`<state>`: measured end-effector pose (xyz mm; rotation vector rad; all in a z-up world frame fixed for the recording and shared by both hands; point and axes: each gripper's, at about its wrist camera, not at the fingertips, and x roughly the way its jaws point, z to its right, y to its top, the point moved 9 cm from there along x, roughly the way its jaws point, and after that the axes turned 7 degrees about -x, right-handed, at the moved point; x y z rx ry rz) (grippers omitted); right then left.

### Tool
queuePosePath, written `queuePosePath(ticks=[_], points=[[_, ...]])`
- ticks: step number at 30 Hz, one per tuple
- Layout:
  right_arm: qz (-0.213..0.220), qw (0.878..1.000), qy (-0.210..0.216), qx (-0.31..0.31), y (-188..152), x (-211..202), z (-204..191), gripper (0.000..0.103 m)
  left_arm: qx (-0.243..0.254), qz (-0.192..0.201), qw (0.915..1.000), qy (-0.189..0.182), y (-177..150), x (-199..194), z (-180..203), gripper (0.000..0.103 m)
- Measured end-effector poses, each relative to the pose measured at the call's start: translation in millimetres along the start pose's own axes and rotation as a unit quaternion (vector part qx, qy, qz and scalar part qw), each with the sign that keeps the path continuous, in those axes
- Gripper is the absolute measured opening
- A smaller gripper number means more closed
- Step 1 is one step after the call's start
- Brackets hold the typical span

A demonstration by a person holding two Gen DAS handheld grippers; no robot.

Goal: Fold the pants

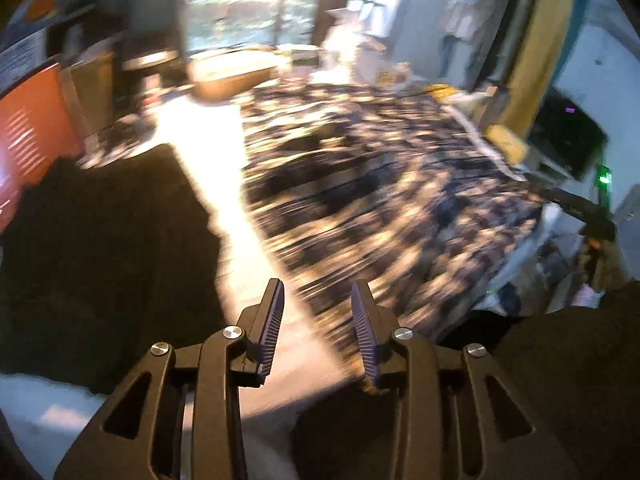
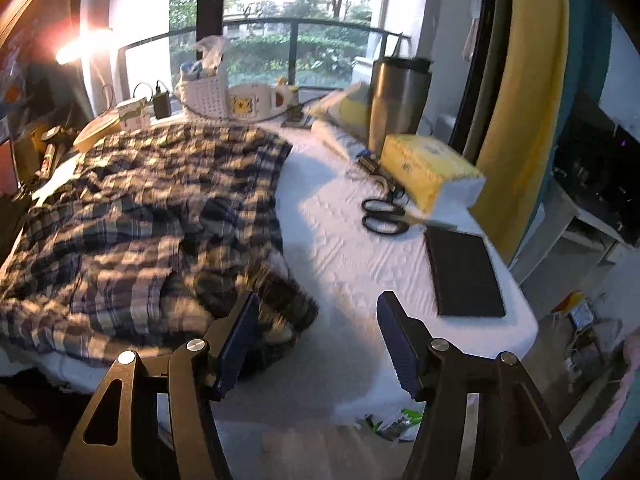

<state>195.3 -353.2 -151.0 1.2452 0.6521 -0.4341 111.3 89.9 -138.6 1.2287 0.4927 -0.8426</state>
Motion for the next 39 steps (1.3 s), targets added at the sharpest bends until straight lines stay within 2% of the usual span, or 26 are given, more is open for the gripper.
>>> queuePosePath(ticks=[2,4,8,9,11,14,15,17,19,23,25,29,33,35,36,39], points=[[0.016,1.000,0.003,0.002,5.9,-6.8,-2.3,0.064,0.020,-0.005,0.9994,-0.028,1.1,16.4,26.0,0.035],[0.021,1.000,0.012,-0.005,6.6,-8.1,-7.9,0.064,0.032,-0.028,0.9982,-0.043,-6.5,40.5,42.7,0.035],[-0.016,0.999,0.026,-0.027,-13.4,13.8,-18.7,0.064,0.037,-0.076,0.9964,0.006,-30.8,78.7,37.0,0.034],[-0.029,0.999,0.026,-0.028,-20.0,20.8,-19.0,0.064,0.046,-0.059,0.9972,0.005,-31.0,75.4,37.0,0.036],[-0.049,0.998,0.002,-0.036,-33.1,31.5,-13.2,0.065,0.052,-0.067,0.9963,0.014,-36.2,69.3,30.3,0.036],[-0.043,0.999,-0.001,-0.023,-37.3,28.9,-4.9,0.069,0.030,-0.074,0.9963,0.032,-36.6,58.9,6.2,0.036],[-0.042,0.999,-0.002,-0.022,-36.4,27.7,-2.7,0.069,0.021,-0.080,0.9950,0.056,-35.0,57.6,-7.5,0.036],[-0.037,0.999,-0.007,-0.020,-31.2,23.3,0.5,0.073,0.011,-0.073,0.9942,0.078,-23.6,55.6,-23.6,0.036],[-0.025,1.000,-0.007,-0.012,-21.6,17.5,2.9,0.073,0.006,-0.053,0.9955,0.079,-5.4,53.9,-26.7,0.036],[0.023,1.000,0.008,0.011,8.9,-2.2,1.9,0.073,0.024,0.013,0.9983,0.052,48.5,61.3,-6.9,0.036],[0.043,0.998,0.028,0.023,23.0,-8.2,-2.7,0.073,0.030,0.028,0.9984,0.039,69.2,74.6,1.1,0.039],[0.056,0.996,0.059,0.027,42.8,-8.5,-17.3,0.073,0.053,0.020,0.9982,0.021,96.5,113.3,17.3,0.041],[0.048,0.997,0.067,-0.005,61.3,14.2,-43.9,0.073,0.080,0.004,0.9966,0.020,110.5,142.5,31.2,0.041],[0.042,0.996,0.076,-0.022,74.0,31.5,-60.1,0.067,0.094,0.006,0.9954,0.018,119.4,148.7,35.7,0.041],[0.036,0.996,0.081,-0.028,80.6,40.4,-67.2,0.057,0.098,0.010,0.9950,0.017,122.7,148.3,37.0,0.041],[0.023,0.995,0.083,-0.054,107.5,67.7,-82.0,0.054,0.095,0.017,0.9952,0.013,138.9,150.7,33.3,0.041]])
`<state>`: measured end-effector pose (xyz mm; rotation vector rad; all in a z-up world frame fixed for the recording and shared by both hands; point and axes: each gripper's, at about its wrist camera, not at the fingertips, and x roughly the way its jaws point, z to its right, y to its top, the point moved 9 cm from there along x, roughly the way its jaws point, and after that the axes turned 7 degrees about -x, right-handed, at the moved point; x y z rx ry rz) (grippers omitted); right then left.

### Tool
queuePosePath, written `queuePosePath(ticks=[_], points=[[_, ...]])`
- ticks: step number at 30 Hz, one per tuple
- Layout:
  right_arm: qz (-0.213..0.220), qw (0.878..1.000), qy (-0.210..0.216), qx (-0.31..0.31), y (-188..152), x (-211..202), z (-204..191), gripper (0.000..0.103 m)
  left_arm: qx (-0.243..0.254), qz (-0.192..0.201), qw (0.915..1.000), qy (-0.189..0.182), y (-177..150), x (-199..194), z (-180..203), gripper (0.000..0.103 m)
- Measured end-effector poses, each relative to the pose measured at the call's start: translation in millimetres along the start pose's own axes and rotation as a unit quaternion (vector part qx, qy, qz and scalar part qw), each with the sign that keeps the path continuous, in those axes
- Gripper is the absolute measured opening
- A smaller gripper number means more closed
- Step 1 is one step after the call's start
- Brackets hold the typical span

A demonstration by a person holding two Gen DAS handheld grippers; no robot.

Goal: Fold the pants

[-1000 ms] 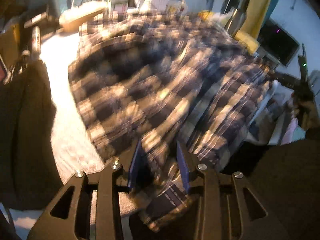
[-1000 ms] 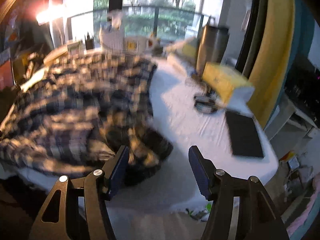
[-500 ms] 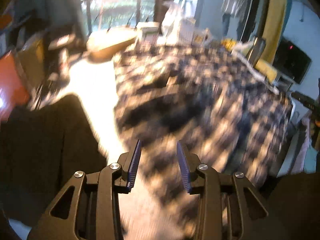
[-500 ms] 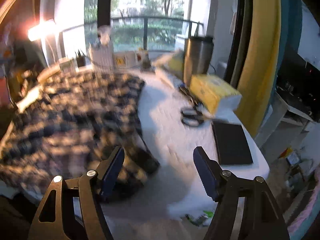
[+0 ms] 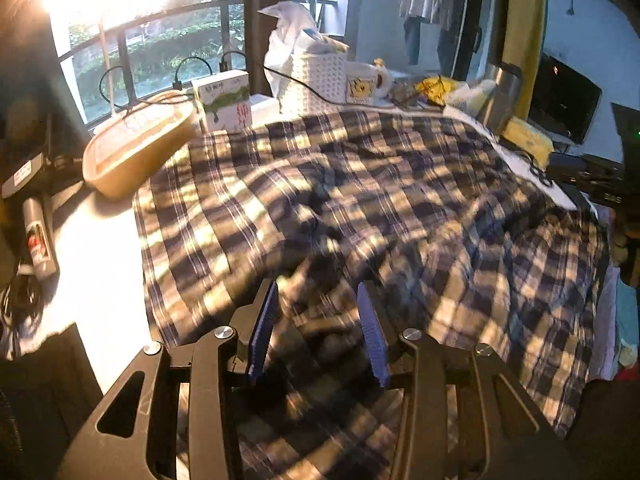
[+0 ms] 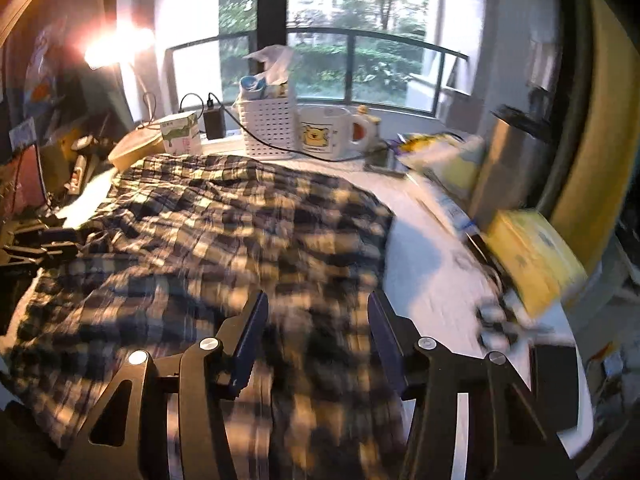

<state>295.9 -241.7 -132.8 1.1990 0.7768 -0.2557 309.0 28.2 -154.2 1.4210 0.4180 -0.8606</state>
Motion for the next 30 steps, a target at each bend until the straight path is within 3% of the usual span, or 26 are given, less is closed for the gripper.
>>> queuePosePath(ticks=[2,7,9,14,20,22,24,26,28,29,30], points=[[-0.004,1.000,-0.003,-0.014,20.3,16.3,5.0,0.054,-0.012,-0.009,0.9998,0.008,4.1,8.4,-11.6,0.041],[-0.029,0.999,-0.020,-0.037,56.4,61.5,36.8,0.054,-0.065,-0.077,0.9945,0.031,-16.1,40.7,-49.9,0.041],[-0.046,0.998,-0.015,-0.036,64.4,83.8,50.9,0.054,-0.069,-0.068,0.9952,0.017,-21.2,34.3,-52.9,0.041],[-0.078,0.996,-0.018,-0.027,62.1,125.0,77.8,0.054,-0.074,-0.072,0.9942,0.031,-27.2,17.7,-67.0,0.041],[-0.103,0.992,0.064,0.040,51.0,169.2,84.4,0.055,-0.121,-0.036,0.9907,0.050,2.9,15.8,-99.7,0.042],[-0.103,0.990,0.089,0.038,49.9,177.9,72.2,0.054,-0.137,-0.029,0.9890,0.049,11.3,22.3,-105.7,0.051],[-0.097,0.992,0.080,0.009,51.9,179.5,64.7,0.035,-0.155,-0.038,0.9855,0.057,10.2,34.4,-116.6,0.052],[-0.097,0.992,0.076,-0.011,55.4,180.5,59.5,0.028,-0.152,-0.045,0.9846,0.073,4.4,43.8,-121.1,0.049],[-0.091,0.994,0.055,-0.031,60.8,180.0,60.9,0.027,-0.111,-0.047,0.9871,0.105,1.4,43.4,-116.8,0.011],[-0.085,0.995,0.039,-0.038,65.9,179.4,64.3,0.027,-0.095,-0.055,0.9879,0.109,-1.4,42.9,-113.2,0.002],[-0.081,0.995,0.031,-0.039,69.9,179.1,67.9,0.027,-0.095,-0.058,0.9880,0.106,-3.4,41.5,-111.2,0.002]])
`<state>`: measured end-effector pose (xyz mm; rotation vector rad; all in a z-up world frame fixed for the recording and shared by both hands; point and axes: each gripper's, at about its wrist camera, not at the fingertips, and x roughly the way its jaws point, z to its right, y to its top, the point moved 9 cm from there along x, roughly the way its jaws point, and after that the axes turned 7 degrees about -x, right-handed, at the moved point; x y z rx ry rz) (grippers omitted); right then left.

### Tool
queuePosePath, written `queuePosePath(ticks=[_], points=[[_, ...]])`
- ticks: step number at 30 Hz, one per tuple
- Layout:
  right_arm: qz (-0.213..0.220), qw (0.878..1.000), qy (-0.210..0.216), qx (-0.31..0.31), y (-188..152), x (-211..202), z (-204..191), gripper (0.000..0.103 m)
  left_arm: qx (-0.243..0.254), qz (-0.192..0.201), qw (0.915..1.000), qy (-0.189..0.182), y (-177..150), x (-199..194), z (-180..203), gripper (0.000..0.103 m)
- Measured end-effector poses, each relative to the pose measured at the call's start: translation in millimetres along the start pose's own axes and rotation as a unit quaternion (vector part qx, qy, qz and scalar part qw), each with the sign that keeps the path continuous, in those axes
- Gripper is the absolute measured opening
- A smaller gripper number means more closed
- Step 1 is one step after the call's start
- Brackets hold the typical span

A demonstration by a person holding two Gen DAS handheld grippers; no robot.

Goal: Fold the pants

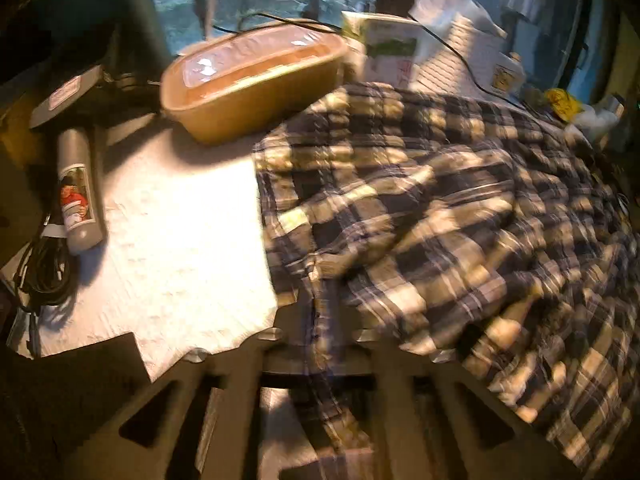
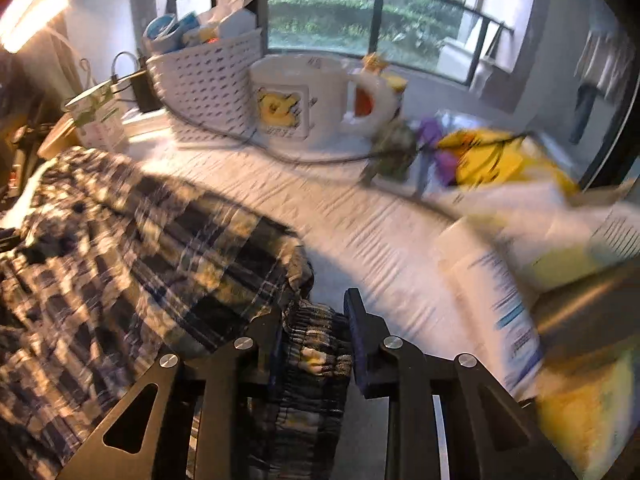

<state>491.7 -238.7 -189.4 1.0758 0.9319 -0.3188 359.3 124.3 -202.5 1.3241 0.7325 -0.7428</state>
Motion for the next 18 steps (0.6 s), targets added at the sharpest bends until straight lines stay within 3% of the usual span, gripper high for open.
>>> queuePosePath(ticks=[6,10,13,14,15,16,18], points=[[0.017,1.000,-0.022,0.005,22.9,7.9,21.5,0.027,0.010,-0.011,0.9997,0.021,-22.4,-15.4,-1.9,0.002],[0.006,1.000,-0.020,0.001,26.6,31.0,23.3,0.028,-0.009,-0.029,0.9995,0.013,-31.4,-26.2,-12.0,0.003],[0.003,1.000,-0.027,0.004,25.6,35.6,24.5,0.040,-0.023,-0.032,0.9992,0.004,-22.5,-38.8,-22.6,0.004],[0.005,0.999,-0.034,0.003,26.6,32.3,25.7,0.050,-0.027,-0.024,0.9993,-0.002,-16.3,-46.3,-26.8,0.006],[0.008,0.999,-0.040,0.002,27.7,27.5,26.9,0.058,-0.029,-0.014,0.9995,-0.004,-8.6,-50.6,-28.0,0.015],[0.020,0.999,-0.044,0.002,30.0,17.9,28.1,0.070,-0.029,-0.004,0.9996,-0.005,0.6,-51.8,-27.3,0.031],[0.037,0.998,-0.043,0.002,32.3,3.0,27.9,0.071,-0.032,0.022,0.9992,-0.003,22.7,-54.9,-33.4,0.047]])
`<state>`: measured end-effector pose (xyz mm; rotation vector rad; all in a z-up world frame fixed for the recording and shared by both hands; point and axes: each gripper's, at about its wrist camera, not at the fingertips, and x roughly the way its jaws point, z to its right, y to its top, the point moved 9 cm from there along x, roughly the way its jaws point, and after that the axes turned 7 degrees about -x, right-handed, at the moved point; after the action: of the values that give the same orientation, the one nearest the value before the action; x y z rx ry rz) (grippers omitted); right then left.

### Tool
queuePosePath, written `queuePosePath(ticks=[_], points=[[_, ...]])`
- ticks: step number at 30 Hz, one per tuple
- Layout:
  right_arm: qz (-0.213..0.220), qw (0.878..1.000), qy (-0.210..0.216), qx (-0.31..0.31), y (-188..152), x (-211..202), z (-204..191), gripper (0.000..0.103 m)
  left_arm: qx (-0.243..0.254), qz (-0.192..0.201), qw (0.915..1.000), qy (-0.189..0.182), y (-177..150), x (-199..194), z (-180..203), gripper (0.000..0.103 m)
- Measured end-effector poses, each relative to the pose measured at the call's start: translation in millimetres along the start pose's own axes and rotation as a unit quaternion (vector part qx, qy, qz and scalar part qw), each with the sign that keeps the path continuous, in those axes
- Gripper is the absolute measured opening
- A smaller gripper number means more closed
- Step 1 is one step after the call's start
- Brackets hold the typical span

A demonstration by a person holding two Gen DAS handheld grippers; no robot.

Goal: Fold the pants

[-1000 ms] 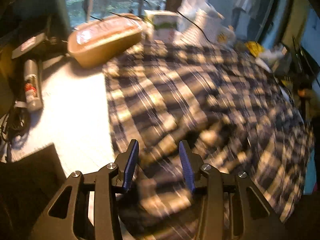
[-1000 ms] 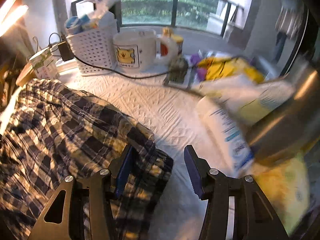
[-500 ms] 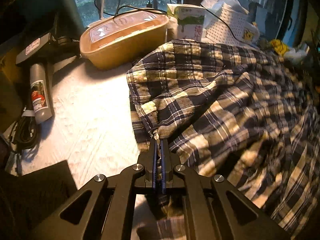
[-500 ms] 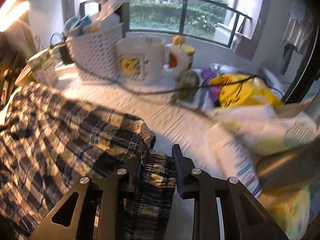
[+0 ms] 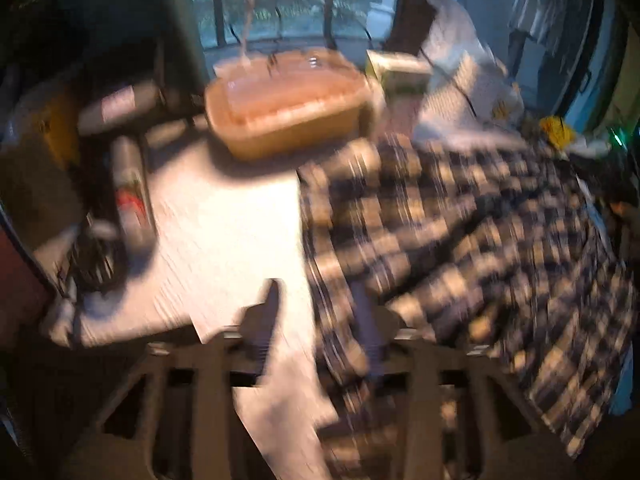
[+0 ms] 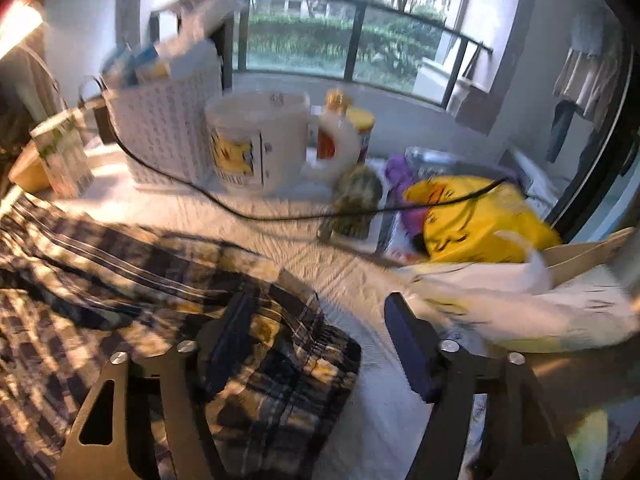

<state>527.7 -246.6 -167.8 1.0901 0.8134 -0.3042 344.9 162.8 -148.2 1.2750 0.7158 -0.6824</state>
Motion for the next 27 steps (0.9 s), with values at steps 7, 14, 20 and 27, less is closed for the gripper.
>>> queuePosePath(ticks=[7,14,20,27], points=[[0.029,0.999,0.011,-0.011,6.6,-35.7,-13.7,0.071,-0.031,0.013,0.9981,-0.052,67.0,46.9,7.5,0.047],[0.022,0.999,0.020,-0.033,1.8,-35.1,-38.3,0.071,0.020,-0.027,0.9994,-0.008,64.9,92.0,24.9,0.006],[0.012,0.999,0.028,-0.046,-1.7,-24.0,-51.2,0.071,0.033,-0.059,0.9977,0.006,49.0,106.5,27.0,0.007],[0.008,0.998,0.036,-0.051,-2.6,-17.7,-59.0,0.071,0.053,-0.030,0.9974,0.039,57.1,111.1,27.0,0.008]])
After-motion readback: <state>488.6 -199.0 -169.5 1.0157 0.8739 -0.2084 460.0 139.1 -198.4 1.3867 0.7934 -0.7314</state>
